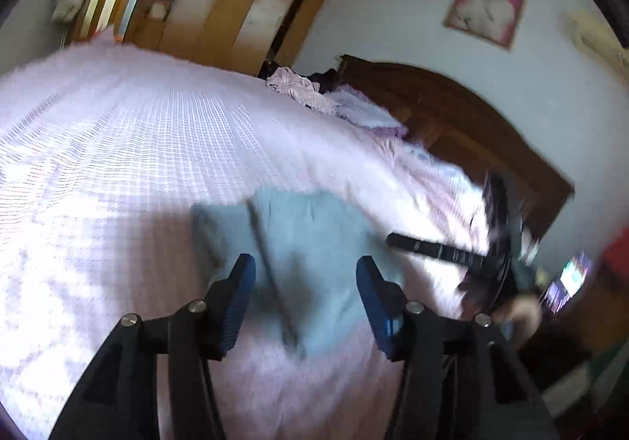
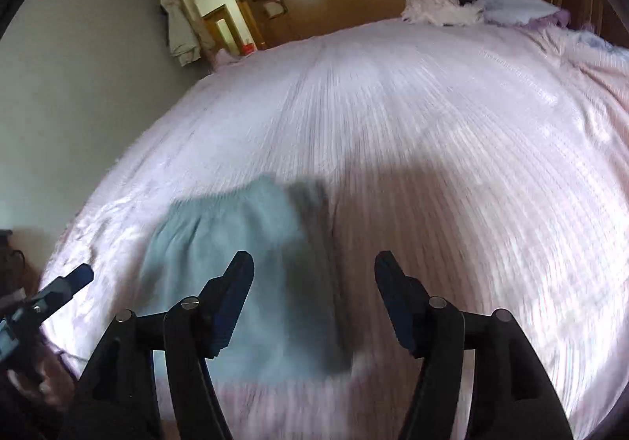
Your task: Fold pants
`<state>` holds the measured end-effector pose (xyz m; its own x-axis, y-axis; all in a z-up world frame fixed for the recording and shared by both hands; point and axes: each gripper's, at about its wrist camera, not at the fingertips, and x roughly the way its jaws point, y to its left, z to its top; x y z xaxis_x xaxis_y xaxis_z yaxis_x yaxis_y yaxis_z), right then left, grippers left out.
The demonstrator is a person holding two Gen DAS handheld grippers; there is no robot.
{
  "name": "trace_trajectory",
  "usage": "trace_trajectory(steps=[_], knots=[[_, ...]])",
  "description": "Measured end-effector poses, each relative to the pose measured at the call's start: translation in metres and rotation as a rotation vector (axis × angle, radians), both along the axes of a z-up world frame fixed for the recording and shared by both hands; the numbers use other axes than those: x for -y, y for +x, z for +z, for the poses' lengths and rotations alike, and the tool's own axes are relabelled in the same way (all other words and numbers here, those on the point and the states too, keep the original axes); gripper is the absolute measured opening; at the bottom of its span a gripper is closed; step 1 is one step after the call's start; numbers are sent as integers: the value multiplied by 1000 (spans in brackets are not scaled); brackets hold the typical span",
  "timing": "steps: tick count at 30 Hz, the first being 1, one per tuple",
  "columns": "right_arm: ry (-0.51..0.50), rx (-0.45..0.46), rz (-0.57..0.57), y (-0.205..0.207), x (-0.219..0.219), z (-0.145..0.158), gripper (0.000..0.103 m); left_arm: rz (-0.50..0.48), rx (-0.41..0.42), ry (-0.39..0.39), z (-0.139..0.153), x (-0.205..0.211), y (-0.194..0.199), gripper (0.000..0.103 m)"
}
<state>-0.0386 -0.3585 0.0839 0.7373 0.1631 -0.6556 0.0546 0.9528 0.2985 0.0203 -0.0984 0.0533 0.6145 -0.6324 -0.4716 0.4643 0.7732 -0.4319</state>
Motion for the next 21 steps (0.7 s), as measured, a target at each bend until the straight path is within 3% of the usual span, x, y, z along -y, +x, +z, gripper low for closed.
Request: trace_trajectory(steps=[2, 5, 7, 8, 9, 10, 13, 16, 18, 20, 21], knots=[[-23, -16, -22, 26, 4, 2, 58, -35, -44, 62, -5, 16, 18, 57], [-18, -40, 62, 53, -6, -6, 52, -15, -80, 333, -22, 50, 57, 55], [18, -47, 108, 61, -11, -15, 8, -85, -164, 393, -34, 64, 72, 28], [35, -28, 111, 58, -10, -15, 7, -61, -151, 404, -37, 68, 65, 21], [68, 14, 100, 54, -5, -16, 3, -16, -119, 350, -34, 62, 61, 13], [110, 41, 102, 50, 0, -18, 0, 9, -111, 298, -38, 73, 71, 12], [211, 86, 88, 50, 15, -20, 0, 115, -132, 153, -45, 47, 61, 10], [72, 29, 51, 60, -7, -37, 0, 111, -267, 126, -86, 43, 71, 10], [-10, 26, 33, 58, -17, -41, 3, 109, -296, 42, -84, 34, 77, 16], [-27, 39, 39, 53, -14, -38, 10, 79, -321, 2, -74, 18, 79, 20], [-12, 41, 40, 50, -10, -37, 19, 66, -342, -16, -73, 17, 81, 28]])
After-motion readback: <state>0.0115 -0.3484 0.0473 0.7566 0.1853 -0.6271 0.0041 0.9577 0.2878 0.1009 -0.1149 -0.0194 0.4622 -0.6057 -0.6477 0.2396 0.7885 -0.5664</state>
